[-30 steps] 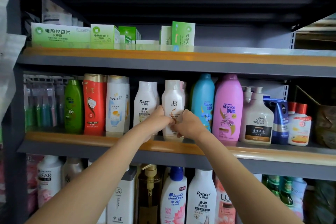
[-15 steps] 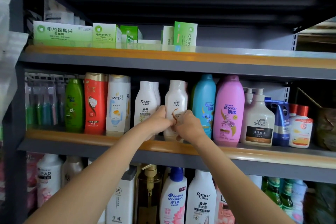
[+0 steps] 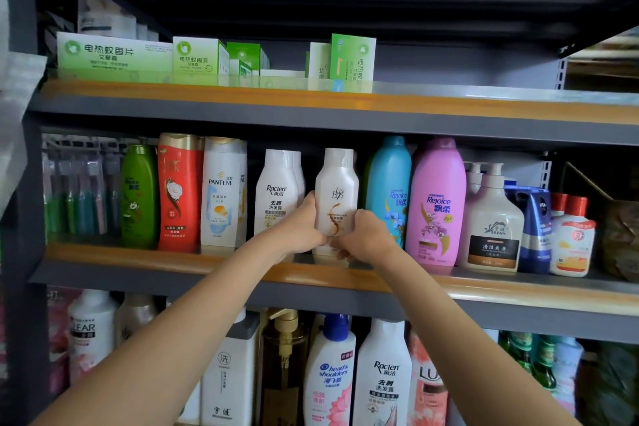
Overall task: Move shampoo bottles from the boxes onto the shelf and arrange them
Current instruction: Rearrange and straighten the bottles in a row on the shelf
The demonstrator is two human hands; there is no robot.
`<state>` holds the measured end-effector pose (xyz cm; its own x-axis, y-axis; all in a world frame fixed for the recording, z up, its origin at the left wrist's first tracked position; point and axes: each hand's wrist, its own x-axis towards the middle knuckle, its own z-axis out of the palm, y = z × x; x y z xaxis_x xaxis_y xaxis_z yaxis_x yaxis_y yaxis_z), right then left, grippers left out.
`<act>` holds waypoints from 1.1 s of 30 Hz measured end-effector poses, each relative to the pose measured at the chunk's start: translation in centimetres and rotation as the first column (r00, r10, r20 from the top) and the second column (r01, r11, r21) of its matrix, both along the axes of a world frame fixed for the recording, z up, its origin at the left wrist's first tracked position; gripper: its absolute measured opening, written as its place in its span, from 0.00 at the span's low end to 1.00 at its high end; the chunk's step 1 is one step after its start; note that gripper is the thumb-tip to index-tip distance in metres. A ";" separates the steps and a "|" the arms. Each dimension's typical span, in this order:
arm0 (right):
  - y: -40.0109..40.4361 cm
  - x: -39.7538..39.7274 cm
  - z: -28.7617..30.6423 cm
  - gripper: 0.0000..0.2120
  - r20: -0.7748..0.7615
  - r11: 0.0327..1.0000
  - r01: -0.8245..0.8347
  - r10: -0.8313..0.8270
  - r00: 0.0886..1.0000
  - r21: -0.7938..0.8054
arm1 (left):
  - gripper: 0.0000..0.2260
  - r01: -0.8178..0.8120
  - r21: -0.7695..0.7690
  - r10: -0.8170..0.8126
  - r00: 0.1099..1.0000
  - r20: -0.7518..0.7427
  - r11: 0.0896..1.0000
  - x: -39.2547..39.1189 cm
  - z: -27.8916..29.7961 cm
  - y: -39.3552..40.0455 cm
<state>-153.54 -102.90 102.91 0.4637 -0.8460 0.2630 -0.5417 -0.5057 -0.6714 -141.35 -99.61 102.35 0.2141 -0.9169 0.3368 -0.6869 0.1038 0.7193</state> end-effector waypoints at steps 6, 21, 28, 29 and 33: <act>-0.3 0.2 0.0 0.13 -0.020 1.000 0.015 -0.015 1.000 0.019 | 0.30 -0.006 0.070 0.007 1.000 -0.007 0.998 0.3 0.1 -0.7; 1.1 -3.2 0.7 0.12 0.210 0.909 0.193 -0.121 0.970 -0.368 | 0.19 -0.334 -0.411 0.468 0.836 0.286 0.848 -3.4 0.3 2.9; -1.8 -9.2 1.3 0.22 0.375 0.741 0.516 -0.373 0.849 -0.430 | 0.16 -0.133 -0.398 0.256 0.927 0.274 0.908 -7.7 -0.1 0.2; -2.0 -9.7 1.1 0.26 0.328 0.768 0.512 -0.404 0.854 -0.386 | 0.16 -0.131 -0.391 0.248 0.931 0.267 0.911 -8.1 -0.2 -0.1; -3.9 -10.6 0.2 0.30 0.264 0.888 0.426 -0.375 0.889 -0.173 | 0.19 -0.166 -0.321 0.265 0.918 0.295 0.933 -9.3 -0.6 -1.0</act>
